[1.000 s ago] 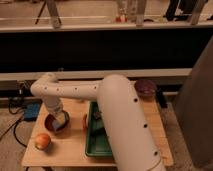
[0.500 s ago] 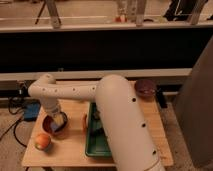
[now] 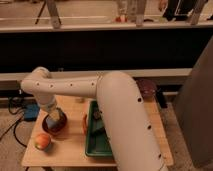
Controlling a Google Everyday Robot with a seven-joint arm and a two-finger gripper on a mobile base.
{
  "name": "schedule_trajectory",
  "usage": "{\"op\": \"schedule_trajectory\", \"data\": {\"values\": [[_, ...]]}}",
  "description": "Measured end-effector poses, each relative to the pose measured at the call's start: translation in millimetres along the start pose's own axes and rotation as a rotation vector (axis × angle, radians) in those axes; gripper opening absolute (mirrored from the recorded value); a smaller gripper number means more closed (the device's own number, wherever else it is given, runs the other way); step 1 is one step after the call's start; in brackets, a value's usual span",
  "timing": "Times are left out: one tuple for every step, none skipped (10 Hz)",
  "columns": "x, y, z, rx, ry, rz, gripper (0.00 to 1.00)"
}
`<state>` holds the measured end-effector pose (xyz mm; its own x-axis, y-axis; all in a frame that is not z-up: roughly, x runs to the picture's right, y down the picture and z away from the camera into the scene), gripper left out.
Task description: Wipe table surface with sponge
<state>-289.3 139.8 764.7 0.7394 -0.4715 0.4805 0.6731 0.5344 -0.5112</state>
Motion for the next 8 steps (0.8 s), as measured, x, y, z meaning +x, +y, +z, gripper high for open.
{"op": "schedule_trajectory", "data": {"values": [[-5, -4, -17, 0.011, 0.009, -0.014, 0.00], [-10, -7, -27, 0.017, 0.010, -0.029, 0.00], [-10, -8, -33, 0.022, 0.004, -0.036, 0.00], [-8, -6, -43, 0.029, -0.002, -0.043, 0.00], [-6, -4, -54, 0.034, -0.004, -0.053, 0.00], [-6, 0, -65, 0.038, -0.003, -0.064, 0.00], [-7, 4, -75, 0.042, -0.001, -0.073, 0.00], [-5, 12, -85, 0.048, 0.000, -0.075, 0.00]]}}
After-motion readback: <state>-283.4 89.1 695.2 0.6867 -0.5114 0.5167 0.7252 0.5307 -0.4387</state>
